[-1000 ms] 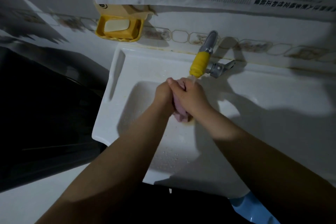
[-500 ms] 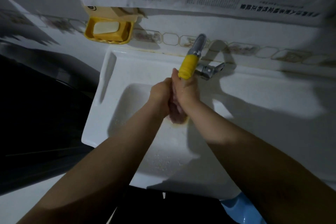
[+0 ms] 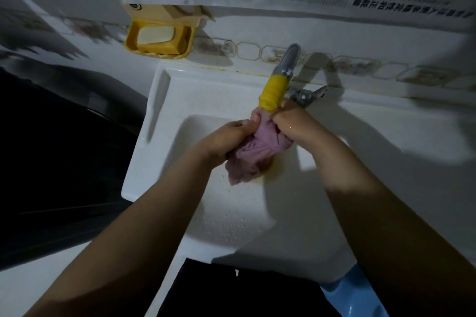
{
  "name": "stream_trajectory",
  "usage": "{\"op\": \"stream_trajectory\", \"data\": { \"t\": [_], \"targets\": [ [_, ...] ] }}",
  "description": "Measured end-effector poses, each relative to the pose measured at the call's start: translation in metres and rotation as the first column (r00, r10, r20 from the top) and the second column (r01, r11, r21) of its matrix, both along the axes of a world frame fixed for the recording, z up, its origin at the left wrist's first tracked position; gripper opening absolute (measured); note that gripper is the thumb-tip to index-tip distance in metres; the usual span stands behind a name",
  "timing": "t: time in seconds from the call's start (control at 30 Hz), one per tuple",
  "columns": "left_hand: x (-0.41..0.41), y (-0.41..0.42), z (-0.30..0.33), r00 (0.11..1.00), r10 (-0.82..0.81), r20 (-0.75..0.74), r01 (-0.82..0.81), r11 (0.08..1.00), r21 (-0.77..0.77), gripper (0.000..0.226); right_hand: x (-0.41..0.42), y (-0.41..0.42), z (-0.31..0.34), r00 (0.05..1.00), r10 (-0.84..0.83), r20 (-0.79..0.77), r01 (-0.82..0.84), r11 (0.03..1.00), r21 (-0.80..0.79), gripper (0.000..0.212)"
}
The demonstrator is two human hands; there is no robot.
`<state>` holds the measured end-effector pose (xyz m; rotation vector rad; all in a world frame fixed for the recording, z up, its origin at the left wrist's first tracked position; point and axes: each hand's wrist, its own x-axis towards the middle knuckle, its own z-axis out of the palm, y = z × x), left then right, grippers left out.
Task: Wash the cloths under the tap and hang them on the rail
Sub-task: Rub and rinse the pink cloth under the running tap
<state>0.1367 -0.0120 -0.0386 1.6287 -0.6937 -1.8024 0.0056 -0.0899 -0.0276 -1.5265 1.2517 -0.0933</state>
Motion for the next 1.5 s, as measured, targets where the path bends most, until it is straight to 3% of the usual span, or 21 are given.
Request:
{"op": "stream_trajectory", "data": {
  "t": [0.07,0.13,0.27,0.33,0.4,0.47,0.57,0.63,0.7,0.8,0.97,1.1,1.3,1.4,1.5],
  "targets": [
    [0.000,0.000,-0.004,0.999,0.040,-0.007,-0.040,0.998,-0.044,0.027,-0.014,0.000,-0.001,0.986,0.080,0.144,-0.093,0.992,0.088,0.029],
    [0.003,-0.002,-0.007,0.985,0.141,-0.097,-0.150,0.984,-0.093,0.029,-0.026,0.003,-0.002,0.967,0.100,0.235,-0.148,0.969,0.197,0.020],
    [0.006,0.000,-0.006,0.914,0.340,-0.221,-0.373,0.919,-0.130,0.028,-0.045,0.005,-0.003,0.983,0.159,0.090,-0.174,0.965,0.196,0.017],
    [0.004,0.002,-0.005,0.899,0.376,-0.226,-0.410,0.903,-0.128,0.027,-0.050,0.006,-0.004,0.992,0.103,0.069,-0.112,0.984,0.136,0.025],
    [-0.002,0.005,-0.002,0.897,0.403,-0.181,-0.427,0.895,-0.128,0.028,-0.049,0.008,-0.002,0.984,-0.111,0.143,0.108,0.994,0.030,0.027],
    [-0.010,0.005,-0.002,0.892,0.427,-0.148,-0.446,0.885,-0.135,0.025,-0.041,0.013,0.002,0.916,-0.323,0.240,0.341,0.939,-0.038,0.020],
    [-0.026,0.001,-0.001,0.884,0.466,-0.050,-0.468,0.874,-0.132,0.029,-0.010,0.039,0.005,0.947,-0.244,0.208,0.279,0.946,-0.163,0.033],
    [-0.038,-0.003,-0.003,0.874,0.475,0.102,-0.459,0.876,-0.148,0.036,0.008,0.051,0.007,0.979,-0.180,0.093,0.197,0.954,-0.225,0.043],
    [-0.051,-0.001,0.001,0.874,0.446,0.194,-0.415,0.892,-0.180,0.040,0.015,0.036,0.000,0.960,-0.278,0.024,0.276,0.932,-0.234,0.039],
    [-0.063,0.005,0.007,0.910,0.351,0.219,-0.311,0.929,-0.199,0.042,0.011,0.018,-0.007,0.908,-0.418,-0.010,0.408,0.891,-0.201,0.036],
    [-0.044,0.002,0.004,0.883,0.390,0.261,-0.367,0.921,-0.133,0.037,0.019,0.054,-0.002,0.969,-0.244,0.044,0.247,0.929,-0.276,0.036],
    [-0.057,0.009,0.013,0.914,0.271,0.304,-0.252,0.963,-0.101,0.041,0.013,0.023,-0.008,0.924,-0.382,-0.013,0.372,0.906,-0.202,0.034],
    [-0.038,0.002,0.017,0.921,0.217,0.325,-0.209,0.976,-0.058,0.034,0.017,0.051,-0.006,0.965,-0.262,0.013,0.247,0.891,-0.380,0.040],
    [-0.042,0.011,0.021,0.959,0.118,0.259,-0.110,0.993,-0.045,0.033,-0.003,0.030,-0.021,0.956,-0.294,-0.011,0.277,0.912,-0.302,0.045],
    [-0.033,0.015,0.023,0.954,0.144,0.263,-0.120,0.987,-0.104,0.032,-0.013,0.029,-0.025,0.926,-0.369,0.084,0.374,0.926,-0.055,0.045]
  ]
}}
